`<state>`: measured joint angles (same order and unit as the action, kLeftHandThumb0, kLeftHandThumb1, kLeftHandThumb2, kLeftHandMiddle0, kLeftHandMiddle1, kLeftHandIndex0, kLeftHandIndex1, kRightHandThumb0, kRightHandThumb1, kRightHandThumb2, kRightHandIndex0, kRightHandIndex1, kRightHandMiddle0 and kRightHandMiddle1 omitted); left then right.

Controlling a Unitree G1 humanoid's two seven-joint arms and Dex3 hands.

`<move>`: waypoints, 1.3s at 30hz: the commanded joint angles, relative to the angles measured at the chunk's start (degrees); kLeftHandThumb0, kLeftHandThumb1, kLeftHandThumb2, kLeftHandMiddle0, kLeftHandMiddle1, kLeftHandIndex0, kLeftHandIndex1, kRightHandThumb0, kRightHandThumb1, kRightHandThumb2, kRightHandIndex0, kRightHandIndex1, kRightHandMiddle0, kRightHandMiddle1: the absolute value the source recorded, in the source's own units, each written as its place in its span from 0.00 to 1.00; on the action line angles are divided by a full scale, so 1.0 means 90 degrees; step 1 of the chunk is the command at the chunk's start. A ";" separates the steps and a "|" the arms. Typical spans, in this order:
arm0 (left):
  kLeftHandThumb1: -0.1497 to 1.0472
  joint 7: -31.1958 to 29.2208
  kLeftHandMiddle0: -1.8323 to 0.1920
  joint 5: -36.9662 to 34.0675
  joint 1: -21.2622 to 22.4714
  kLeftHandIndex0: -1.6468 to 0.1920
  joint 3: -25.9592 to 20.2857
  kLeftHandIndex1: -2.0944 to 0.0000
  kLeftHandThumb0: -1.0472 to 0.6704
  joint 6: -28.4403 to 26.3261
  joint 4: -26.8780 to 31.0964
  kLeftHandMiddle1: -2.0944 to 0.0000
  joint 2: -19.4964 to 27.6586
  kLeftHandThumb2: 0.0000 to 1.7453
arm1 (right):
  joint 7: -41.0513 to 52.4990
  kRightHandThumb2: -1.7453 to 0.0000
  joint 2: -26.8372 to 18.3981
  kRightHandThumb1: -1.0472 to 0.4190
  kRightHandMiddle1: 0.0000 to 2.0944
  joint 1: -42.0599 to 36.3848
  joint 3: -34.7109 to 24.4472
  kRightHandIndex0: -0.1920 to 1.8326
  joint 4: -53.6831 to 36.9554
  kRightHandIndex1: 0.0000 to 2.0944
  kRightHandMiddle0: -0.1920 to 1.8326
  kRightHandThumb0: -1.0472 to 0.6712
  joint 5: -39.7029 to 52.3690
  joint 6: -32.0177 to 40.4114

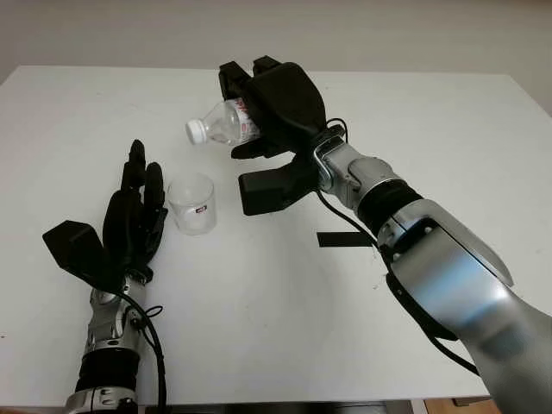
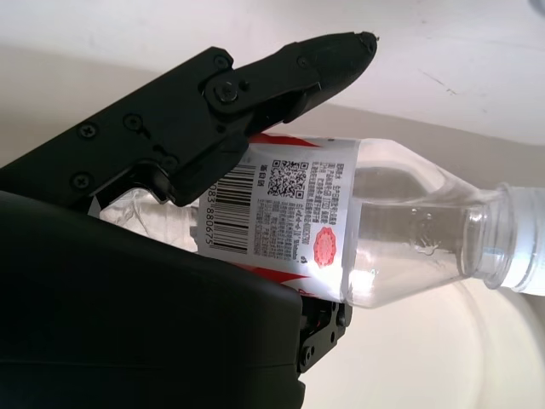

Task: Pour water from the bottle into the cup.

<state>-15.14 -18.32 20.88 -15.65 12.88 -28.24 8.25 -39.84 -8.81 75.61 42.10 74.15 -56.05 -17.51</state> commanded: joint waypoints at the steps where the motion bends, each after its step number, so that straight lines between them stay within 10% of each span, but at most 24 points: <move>1: 1.00 0.0000 0.99 -0.0034 -0.0089 0.98 -0.0008 0.98 0.18 -0.0031 -0.0122 0.98 -0.0107 0.28 | -0.0221 0.92 -0.0020 0.00 0.93 0.0317 0.0277 0.68 0.0000 1.00 0.27 0.33 -0.0278 0.0054; 5: 1.00 0.0044 0.99 -0.0005 -0.0099 0.98 -0.0015 0.98 0.17 0.0016 -0.0128 0.98 -0.0121 0.28 | -0.0684 0.97 -0.0040 0.03 0.71 0.0417 0.0901 0.64 0.0041 1.00 0.31 0.30 -0.0957 0.0392; 23: 1.00 0.0030 0.98 0.0029 -0.0022 0.98 -0.0010 0.97 0.16 0.0094 -0.0228 0.97 -0.0070 0.29 | -0.1223 0.93 0.0083 0.00 0.91 0.0490 0.1371 0.68 0.0086 1.00 0.25 0.35 -0.1315 0.0661; 30: 1.00 0.0070 0.98 0.0024 -0.0013 0.97 -0.0014 0.97 0.16 0.0031 -0.0206 0.97 -0.0064 0.28 | -0.0663 0.90 0.0140 0.00 0.94 0.0262 0.0183 0.67 -0.0013 1.00 0.26 0.34 0.0131 -0.0276; 34: 1.00 0.0072 0.98 0.0012 -0.0075 0.97 -0.0018 0.97 0.16 -0.0024 -0.0105 0.97 -0.0046 0.28 | 0.0059 0.83 0.0234 0.00 1.00 0.0067 -0.0972 0.75 -0.0152 1.00 0.56 0.36 0.1481 -0.0592; 39: 1.00 -0.0019 0.98 -0.0033 -0.0208 0.97 -0.0043 0.97 0.18 -0.0105 0.0057 0.98 0.0012 0.29 | 0.1861 0.78 0.0080 0.00 1.00 -0.0392 -0.2429 0.72 -0.0605 1.00 0.56 0.37 0.3318 -0.1169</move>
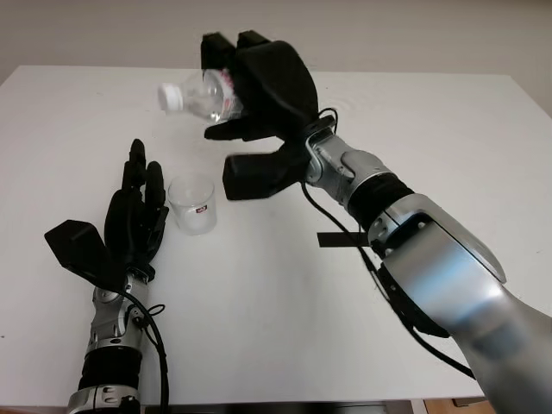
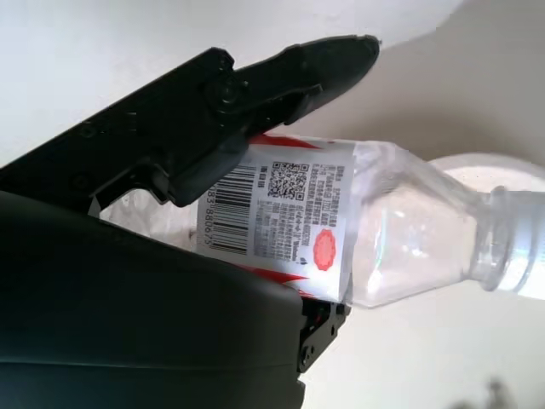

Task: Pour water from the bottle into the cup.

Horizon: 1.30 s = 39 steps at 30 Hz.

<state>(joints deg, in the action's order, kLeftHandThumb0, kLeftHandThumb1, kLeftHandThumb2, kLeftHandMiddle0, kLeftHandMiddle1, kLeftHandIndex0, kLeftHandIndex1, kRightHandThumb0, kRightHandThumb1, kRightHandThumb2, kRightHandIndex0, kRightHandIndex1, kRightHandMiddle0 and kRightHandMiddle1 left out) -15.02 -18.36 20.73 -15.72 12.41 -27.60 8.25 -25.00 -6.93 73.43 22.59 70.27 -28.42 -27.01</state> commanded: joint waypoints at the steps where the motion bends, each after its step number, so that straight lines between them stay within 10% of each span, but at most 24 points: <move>1: 1.00 -0.0047 0.98 -0.0032 -0.0220 0.97 -0.0041 0.97 0.18 -0.0075 0.0026 0.98 0.0030 0.29 | 0.0555 0.77 -0.0155 0.00 1.00 -0.0261 -0.0475 0.71 -0.0284 1.00 0.55 0.37 0.0523 -0.0145; 16: 1.00 -0.0122 0.97 -0.0045 -0.0371 0.96 -0.0067 0.97 0.17 -0.0498 0.0361 0.97 0.0130 0.28 | 0.3822 0.76 -0.0519 0.00 1.00 -0.3235 -0.2658 0.73 -0.4065 1.00 0.58 0.37 0.3587 0.1979; 29: 1.00 -0.0149 0.97 -0.0003 -0.0424 0.97 0.0009 0.97 0.18 -0.0638 0.0455 0.97 0.0102 0.30 | 0.4012 0.75 -0.0652 0.00 1.00 -0.5119 -0.3138 0.77 -0.7333 1.00 0.63 0.35 0.4193 0.4288; 39: 1.00 -0.0143 0.97 -0.0015 -0.0463 0.97 -0.0008 0.97 0.17 -0.0626 0.0454 0.97 0.0094 0.30 | 0.4040 0.75 -0.0663 0.00 1.00 -0.5404 -0.3114 0.79 -0.7828 1.00 0.64 0.37 0.4147 0.4858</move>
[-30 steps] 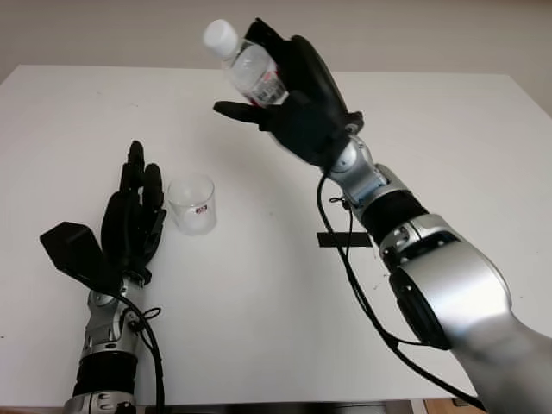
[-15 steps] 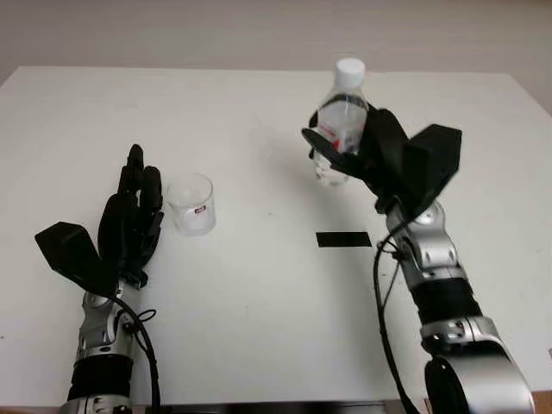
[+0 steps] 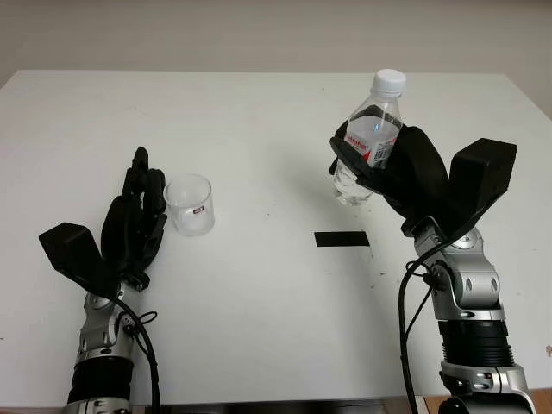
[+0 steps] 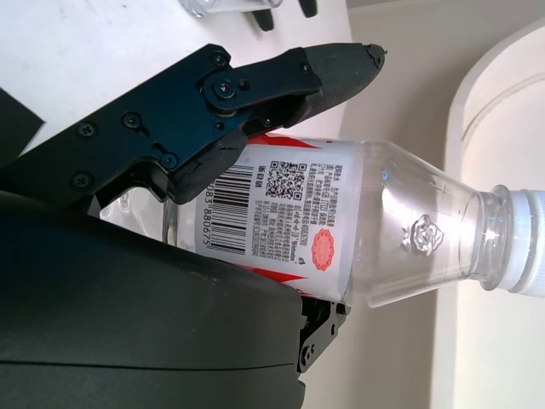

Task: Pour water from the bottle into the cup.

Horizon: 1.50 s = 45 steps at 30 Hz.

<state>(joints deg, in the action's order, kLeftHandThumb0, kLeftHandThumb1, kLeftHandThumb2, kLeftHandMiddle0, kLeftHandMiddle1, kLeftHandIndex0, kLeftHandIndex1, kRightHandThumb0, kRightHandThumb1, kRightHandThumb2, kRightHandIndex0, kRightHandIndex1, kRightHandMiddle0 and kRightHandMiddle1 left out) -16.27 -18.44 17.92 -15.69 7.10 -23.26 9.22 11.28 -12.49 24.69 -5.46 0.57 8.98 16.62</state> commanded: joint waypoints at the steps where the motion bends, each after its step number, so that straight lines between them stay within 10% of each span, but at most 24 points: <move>1: 1.00 -0.0018 0.97 -0.0006 -0.0149 0.97 -0.0011 0.97 0.17 -0.0022 -0.0043 0.97 -0.0009 0.30 | 0.0032 0.74 -0.0047 0.00 1.00 0.0014 0.0018 0.79 -0.0028 1.00 0.64 0.37 -0.0030 -0.0019; 45: 1.00 -0.0020 0.95 -0.0004 -0.0066 0.95 -0.0085 0.97 0.18 -0.0210 0.0042 0.97 0.0203 0.29 | -0.0157 0.73 0.0596 0.00 1.00 -0.1041 0.0223 0.77 0.1096 1.00 0.59 0.35 -0.0357 -0.1761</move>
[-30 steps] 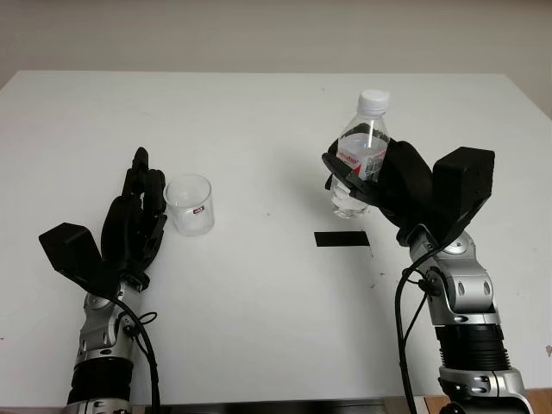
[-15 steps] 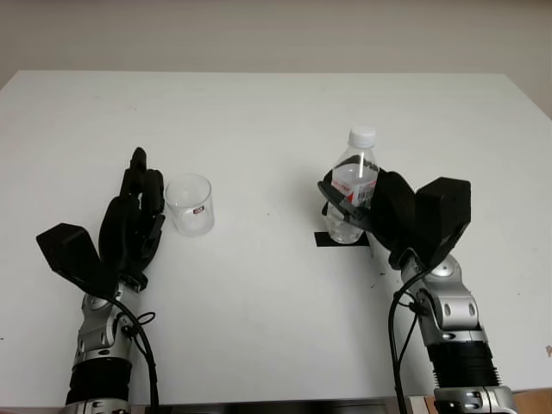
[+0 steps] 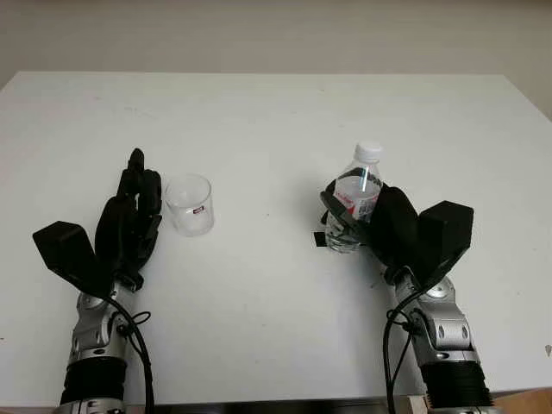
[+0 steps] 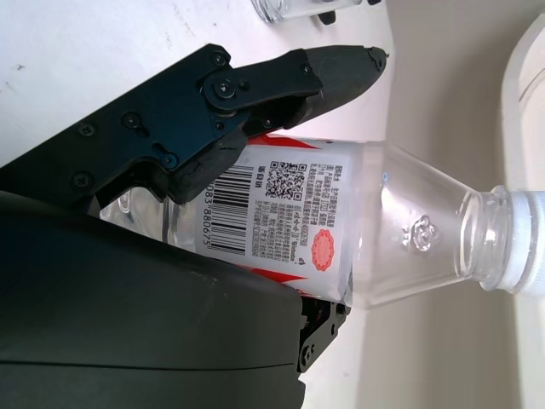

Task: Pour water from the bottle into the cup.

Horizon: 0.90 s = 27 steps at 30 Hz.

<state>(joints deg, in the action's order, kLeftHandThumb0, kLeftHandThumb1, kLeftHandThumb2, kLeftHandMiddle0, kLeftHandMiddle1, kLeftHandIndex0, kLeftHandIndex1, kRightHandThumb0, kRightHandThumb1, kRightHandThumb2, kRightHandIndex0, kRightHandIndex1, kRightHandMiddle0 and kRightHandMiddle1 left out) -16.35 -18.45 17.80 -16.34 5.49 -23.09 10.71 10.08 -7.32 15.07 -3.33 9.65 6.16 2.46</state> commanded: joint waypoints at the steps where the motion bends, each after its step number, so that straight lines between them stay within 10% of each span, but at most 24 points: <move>1: 1.00 -0.0024 0.96 -0.0003 -0.0054 0.95 -0.0010 0.97 0.18 -0.0027 0.0019 0.97 0.0040 0.29 | -0.0061 0.73 0.0030 0.00 1.00 0.0062 -0.0006 0.75 0.0203 1.00 0.58 0.35 -0.0095 -0.0327; 20: 1.00 -0.0092 0.96 -0.0006 -0.0096 0.95 -0.0038 0.97 0.17 -0.0029 0.0007 0.97 0.0045 0.29 | 0.0208 0.73 -0.0044 0.00 1.00 0.0360 -0.0009 0.74 0.1041 1.00 0.60 0.36 -0.0165 -0.1048; 27: 1.00 -0.0096 0.96 -0.0011 -0.0105 0.95 -0.0046 0.97 0.18 -0.0018 0.0028 0.97 0.0043 0.29 | 0.0429 0.85 -0.0057 0.00 1.00 0.0267 -0.0042 0.61 0.0815 1.00 0.44 0.29 0.0074 -0.0620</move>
<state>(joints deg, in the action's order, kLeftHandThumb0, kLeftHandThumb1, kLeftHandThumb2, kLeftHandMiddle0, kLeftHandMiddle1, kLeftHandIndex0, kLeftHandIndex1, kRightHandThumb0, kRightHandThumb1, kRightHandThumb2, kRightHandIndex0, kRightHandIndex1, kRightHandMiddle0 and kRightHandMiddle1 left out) -17.09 -18.47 17.69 -16.59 5.33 -23.12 10.78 13.71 -7.36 18.11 -3.57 18.36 6.54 -3.87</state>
